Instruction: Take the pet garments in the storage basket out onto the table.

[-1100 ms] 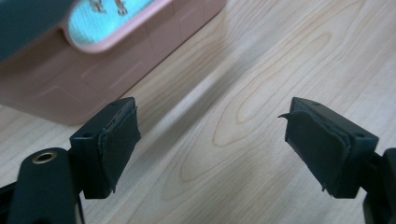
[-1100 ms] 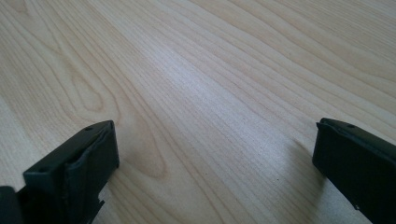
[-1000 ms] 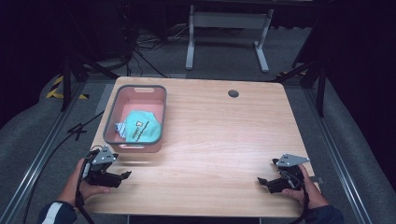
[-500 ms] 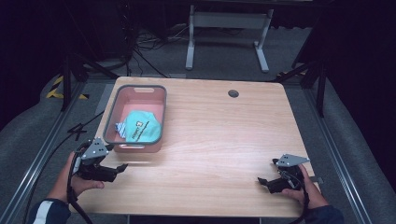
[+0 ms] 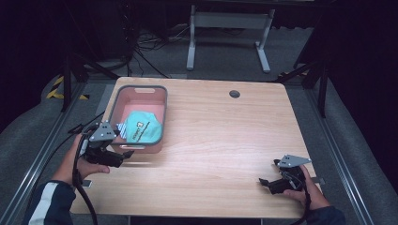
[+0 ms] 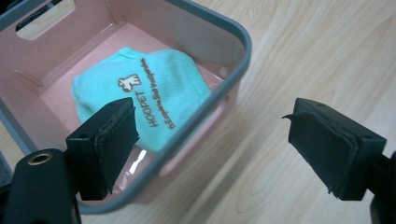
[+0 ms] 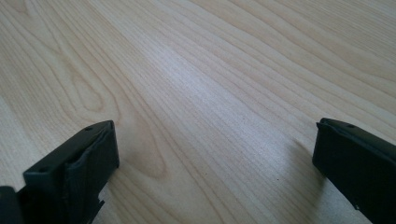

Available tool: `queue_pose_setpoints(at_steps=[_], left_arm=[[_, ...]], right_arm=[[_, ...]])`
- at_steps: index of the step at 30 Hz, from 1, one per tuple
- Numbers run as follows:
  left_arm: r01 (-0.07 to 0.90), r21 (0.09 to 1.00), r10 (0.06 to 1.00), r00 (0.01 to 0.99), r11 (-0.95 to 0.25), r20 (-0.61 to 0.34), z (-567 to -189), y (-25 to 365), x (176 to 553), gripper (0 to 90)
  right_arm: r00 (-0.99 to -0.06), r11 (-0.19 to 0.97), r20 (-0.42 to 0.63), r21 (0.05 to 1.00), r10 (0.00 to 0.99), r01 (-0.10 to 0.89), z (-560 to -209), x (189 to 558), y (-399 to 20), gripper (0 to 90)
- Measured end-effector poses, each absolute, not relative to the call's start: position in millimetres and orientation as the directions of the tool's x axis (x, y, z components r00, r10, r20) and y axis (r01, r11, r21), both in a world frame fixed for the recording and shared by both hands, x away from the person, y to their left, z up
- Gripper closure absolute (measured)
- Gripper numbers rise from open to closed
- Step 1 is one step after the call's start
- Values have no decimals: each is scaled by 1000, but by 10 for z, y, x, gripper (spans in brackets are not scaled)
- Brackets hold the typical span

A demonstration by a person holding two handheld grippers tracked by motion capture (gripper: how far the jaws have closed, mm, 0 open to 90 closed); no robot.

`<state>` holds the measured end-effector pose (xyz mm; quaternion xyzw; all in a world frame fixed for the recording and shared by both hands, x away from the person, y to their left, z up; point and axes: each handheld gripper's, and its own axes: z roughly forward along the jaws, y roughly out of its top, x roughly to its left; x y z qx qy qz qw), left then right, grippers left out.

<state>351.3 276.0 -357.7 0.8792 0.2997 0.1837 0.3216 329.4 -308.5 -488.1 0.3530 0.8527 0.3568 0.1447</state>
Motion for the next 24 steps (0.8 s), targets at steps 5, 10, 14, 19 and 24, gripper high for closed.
queue_pose_setpoints(at_steps=[5, 10, 14, 19, 24], left_arm=[[444, 626, 651, 746, -641, 138, -3576, 2725, 3736, 159], [476, 610, 665, 738, -634, 115, -3598, 2708, 3923, 160], [497, 579, 667, 737, -646, 111, -3624, 2685, 4085, 161], [509, 539, 659, 743, -671, 117, -3685, 2612, 4284, 164], [539, 465, 646, 757, -702, 99, -3767, 2533, 4518, 165]], right_arm=[[-709, 496, 5, 711, 705, 499, -4881, 3294, -3085, 6], [-709, 496, 5, 711, 705, 499, -4881, 3294, -3085, 6], [-709, 496, 5, 711, 705, 499, -4882, 3294, -3085, 6], [-709, 496, 5, 711, 705, 499, -4881, 3294, -3085, 6], [-709, 496, 5, 711, 705, 499, -4882, 3294, -3085, 6]])
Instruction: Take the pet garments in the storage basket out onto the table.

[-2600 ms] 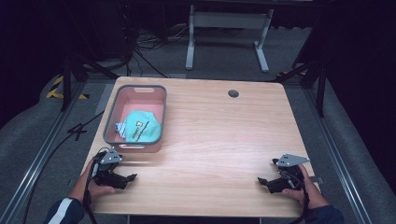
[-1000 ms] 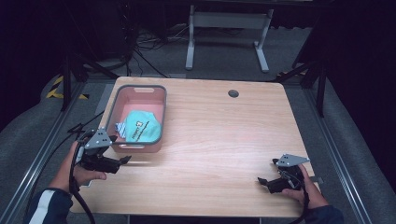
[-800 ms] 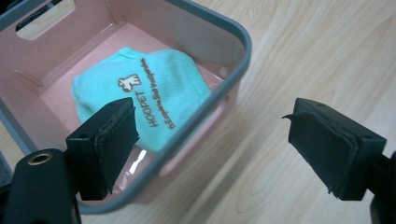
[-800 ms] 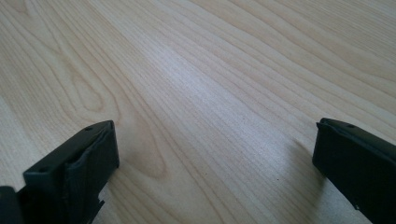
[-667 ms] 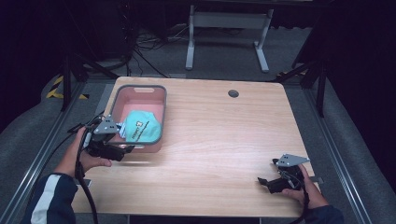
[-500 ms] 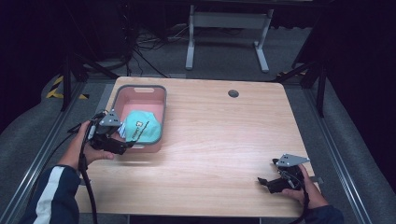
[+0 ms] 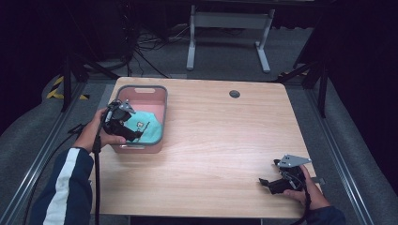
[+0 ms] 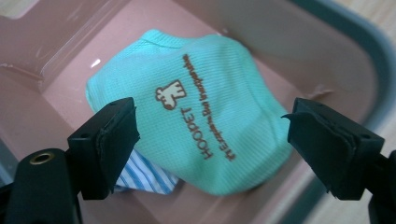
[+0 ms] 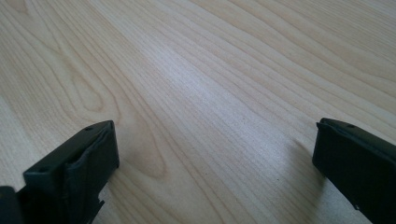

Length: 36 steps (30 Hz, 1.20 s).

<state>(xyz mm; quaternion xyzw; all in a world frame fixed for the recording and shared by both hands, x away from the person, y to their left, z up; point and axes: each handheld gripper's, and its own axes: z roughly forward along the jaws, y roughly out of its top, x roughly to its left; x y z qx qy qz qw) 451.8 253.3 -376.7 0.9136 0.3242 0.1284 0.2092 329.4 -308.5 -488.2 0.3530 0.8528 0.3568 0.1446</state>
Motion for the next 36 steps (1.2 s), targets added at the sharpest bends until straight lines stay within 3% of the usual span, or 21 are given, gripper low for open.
queue_pose_setpoints(at_steps=[12, 22, 28, 33, 36], left_arm=[[614, 351, 676, 733, -707, 80, -4048, 2382, 4921, 167], [672, 202, 697, 712, -712, 88, -4287, 2296, 5095, 153], [667, 124, 678, 729, -735, 94, -4418, 2174, 5123, 0], [686, 130, 697, 714, -716, 67, -4426, 2191, 5133, 10], [674, 135, 685, 725, -726, 66, -4392, 2187, 5124, 82]], right_arm=[[-712, 498, 5, 711, 703, 497, -4882, 3295, -3089, 6], [-713, 499, 5, 711, 702, 496, -4881, 3295, -3091, 6], [-712, 499, 5, 710, 702, 496, -4881, 3295, -3091, 6], [-713, 499, 5, 710, 702, 496, -4881, 3294, -3091, 6], [-712, 499, 5, 710, 702, 496, -4881, 3294, -3091, 6]])
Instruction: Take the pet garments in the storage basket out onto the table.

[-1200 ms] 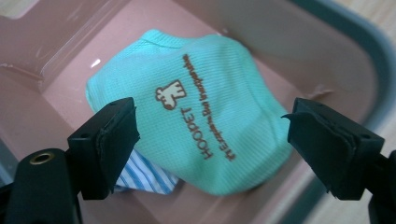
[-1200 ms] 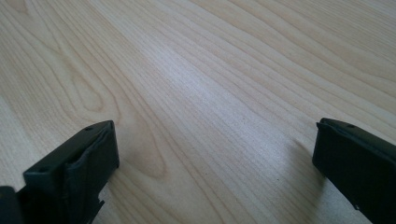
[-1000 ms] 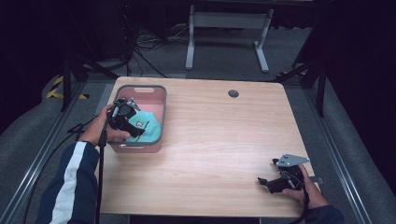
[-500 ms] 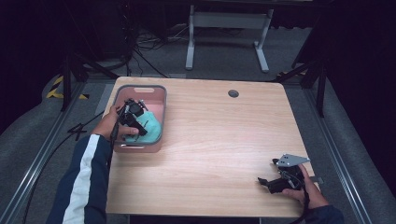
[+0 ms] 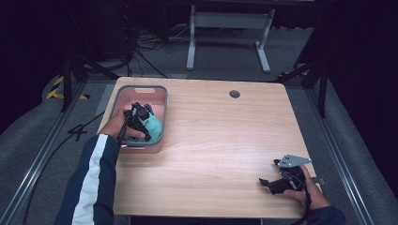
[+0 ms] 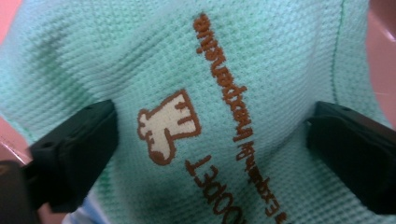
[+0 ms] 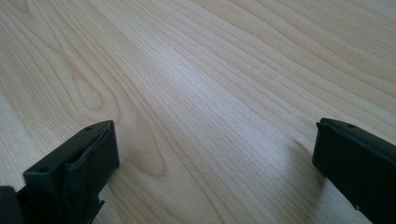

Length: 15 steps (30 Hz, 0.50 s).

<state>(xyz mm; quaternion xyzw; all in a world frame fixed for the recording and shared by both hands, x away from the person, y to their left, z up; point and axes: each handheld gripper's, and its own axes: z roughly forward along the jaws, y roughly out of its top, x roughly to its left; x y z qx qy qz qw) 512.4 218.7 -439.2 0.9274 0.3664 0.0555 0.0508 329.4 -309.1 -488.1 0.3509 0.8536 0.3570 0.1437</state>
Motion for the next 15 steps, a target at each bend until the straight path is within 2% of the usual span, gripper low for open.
queue_pose_setpoints(at_steps=[3, 7, 11, 15], left_arm=[[663, 153, 678, 732, -732, 69, -4339, 2206, 5109, 285], [654, 164, 672, 735, -738, 91, -4316, 2221, 5098, 471], [645, 154, 662, 734, -749, 148, -4308, 2189, 5087, 593], [639, 148, 655, 733, -755, 181, -4290, 2165, 5070, 651]], right_arm=[[-713, 499, 5, 710, 702, 496, -4881, 3295, -3091, 6], [-713, 499, 5, 711, 701, 496, -4881, 3295, -3091, 6], [-712, 499, 5, 710, 702, 496, -4881, 3294, -3090, 6], [-713, 499, 5, 710, 702, 496, -4881, 3295, -3091, 6]])
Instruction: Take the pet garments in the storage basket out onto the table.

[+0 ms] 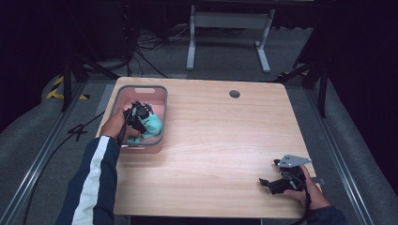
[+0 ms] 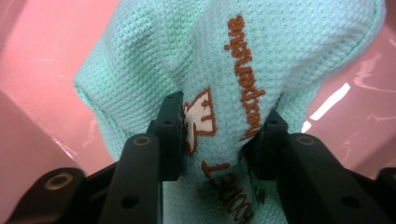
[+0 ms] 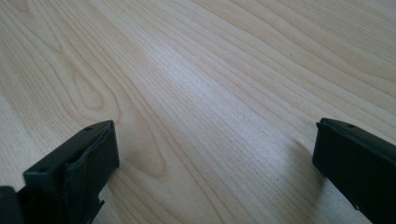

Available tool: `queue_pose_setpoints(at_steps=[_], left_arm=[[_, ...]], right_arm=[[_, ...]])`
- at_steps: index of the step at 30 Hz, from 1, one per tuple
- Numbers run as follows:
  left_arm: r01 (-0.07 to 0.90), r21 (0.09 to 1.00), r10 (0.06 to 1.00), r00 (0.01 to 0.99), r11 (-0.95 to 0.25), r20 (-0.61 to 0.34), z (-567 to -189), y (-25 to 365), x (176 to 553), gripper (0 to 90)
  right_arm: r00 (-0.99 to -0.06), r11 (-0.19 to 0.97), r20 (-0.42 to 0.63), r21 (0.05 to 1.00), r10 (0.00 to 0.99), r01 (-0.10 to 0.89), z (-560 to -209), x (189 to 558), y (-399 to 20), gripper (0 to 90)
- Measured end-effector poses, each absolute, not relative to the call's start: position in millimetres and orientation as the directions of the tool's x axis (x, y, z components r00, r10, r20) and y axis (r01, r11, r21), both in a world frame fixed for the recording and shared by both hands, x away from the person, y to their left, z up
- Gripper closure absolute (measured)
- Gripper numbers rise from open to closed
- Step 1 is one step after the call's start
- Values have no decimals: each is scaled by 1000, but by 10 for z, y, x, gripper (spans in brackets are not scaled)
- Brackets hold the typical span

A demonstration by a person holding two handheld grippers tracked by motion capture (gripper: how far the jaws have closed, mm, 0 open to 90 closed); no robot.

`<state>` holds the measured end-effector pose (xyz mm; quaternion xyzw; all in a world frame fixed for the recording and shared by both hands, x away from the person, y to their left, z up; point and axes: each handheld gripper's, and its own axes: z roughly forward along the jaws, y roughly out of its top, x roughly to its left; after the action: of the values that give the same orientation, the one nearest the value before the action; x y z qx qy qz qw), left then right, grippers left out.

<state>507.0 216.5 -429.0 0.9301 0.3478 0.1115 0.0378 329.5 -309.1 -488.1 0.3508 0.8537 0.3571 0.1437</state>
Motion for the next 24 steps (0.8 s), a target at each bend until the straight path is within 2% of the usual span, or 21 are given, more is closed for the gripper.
queue_pose_setpoints(at_steps=[3, 11, 24], left_arm=[[642, 216, 677, 708, -735, 198, -4219, 2195, 5032, 680], [610, 410, 713, 683, -678, 161, -3900, 2330, 4831, 691], [537, 580, 743, 641, -613, 192, -3535, 2498, 4515, 692]], right_arm=[[-712, 499, 5, 710, 702, 496, -4881, 3294, -3091, 6], [-712, 499, 5, 711, 702, 496, -4881, 3294, -3090, 6], [-712, 499, 5, 710, 702, 497, -4881, 3294, -3090, 6]])
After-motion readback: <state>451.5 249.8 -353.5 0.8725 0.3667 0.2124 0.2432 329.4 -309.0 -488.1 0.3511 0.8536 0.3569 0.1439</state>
